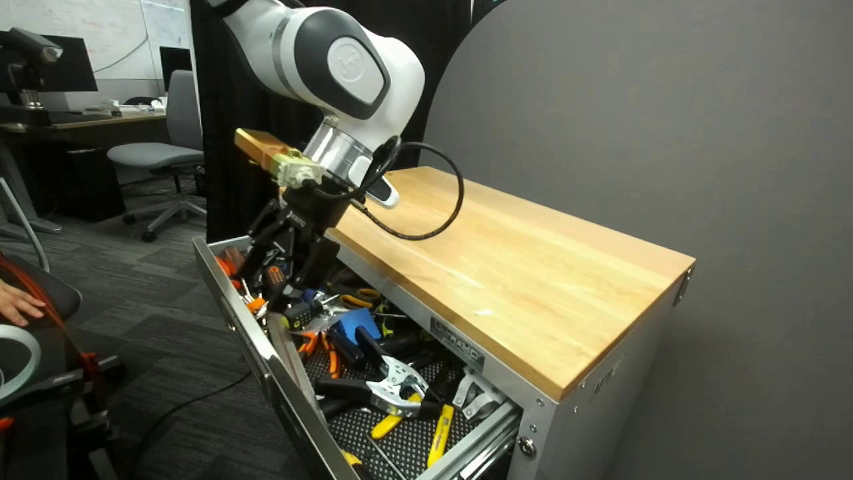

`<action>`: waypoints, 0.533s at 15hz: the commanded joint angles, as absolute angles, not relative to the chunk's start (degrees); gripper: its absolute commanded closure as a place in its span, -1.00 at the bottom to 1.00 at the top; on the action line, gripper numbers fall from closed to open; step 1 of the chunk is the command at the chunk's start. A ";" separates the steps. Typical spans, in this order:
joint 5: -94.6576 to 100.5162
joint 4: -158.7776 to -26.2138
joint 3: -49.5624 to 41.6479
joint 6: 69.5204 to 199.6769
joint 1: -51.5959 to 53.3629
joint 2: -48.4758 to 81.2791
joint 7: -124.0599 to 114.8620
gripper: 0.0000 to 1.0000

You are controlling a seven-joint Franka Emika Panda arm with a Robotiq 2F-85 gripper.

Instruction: Put the screwdriver in the drawer then close it

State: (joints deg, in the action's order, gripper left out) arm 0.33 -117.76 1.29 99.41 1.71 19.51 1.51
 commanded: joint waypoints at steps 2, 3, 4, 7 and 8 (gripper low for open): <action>4.45 -120.11 -0.84 92.75 0.52 19.14 0.15 -1.00; 5.48 -120.38 -1.01 92.97 0.71 19.84 -0.37 -0.50; 6.32 -120.53 -1.16 93.31 0.78 20.51 -0.96 -0.46; 7.33 -121.35 -1.32 94.20 0.73 21.85 -2.60 0.03; 7.06 -121.63 -1.42 95.06 0.56 22.22 -3.23 0.16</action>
